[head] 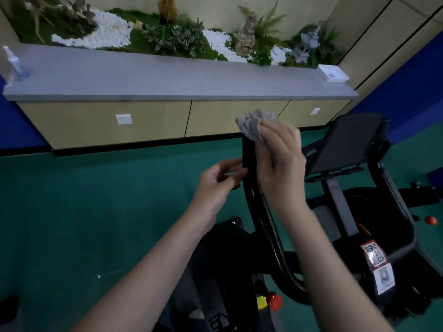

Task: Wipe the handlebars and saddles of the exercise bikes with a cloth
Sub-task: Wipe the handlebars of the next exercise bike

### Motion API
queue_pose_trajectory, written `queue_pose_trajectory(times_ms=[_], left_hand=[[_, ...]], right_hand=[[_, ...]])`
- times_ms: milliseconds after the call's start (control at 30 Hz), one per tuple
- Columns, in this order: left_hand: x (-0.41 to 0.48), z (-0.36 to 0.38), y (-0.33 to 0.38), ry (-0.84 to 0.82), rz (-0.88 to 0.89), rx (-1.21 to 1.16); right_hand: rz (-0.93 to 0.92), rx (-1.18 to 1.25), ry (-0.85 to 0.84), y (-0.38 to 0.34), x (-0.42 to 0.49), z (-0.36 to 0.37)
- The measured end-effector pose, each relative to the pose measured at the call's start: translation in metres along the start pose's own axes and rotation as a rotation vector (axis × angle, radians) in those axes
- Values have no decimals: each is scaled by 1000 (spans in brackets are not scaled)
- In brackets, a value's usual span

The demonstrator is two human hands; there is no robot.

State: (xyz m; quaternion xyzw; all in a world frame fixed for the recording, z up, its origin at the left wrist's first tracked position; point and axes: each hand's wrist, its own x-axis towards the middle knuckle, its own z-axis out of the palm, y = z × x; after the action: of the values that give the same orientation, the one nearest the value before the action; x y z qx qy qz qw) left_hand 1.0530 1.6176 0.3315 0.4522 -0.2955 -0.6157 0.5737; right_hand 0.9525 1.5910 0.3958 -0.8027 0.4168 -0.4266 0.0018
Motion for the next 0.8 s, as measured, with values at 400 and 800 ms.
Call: queue_pose_trajectory(times_ms=[400, 800], left_hand=[[1, 8, -19, 73, -86, -250], [-1, 13, -47, 115, -109, -369]], right_hand=[[-630, 13, -937, 21, 77, -15], [-936, -103, -1336, 10, 89, -5]])
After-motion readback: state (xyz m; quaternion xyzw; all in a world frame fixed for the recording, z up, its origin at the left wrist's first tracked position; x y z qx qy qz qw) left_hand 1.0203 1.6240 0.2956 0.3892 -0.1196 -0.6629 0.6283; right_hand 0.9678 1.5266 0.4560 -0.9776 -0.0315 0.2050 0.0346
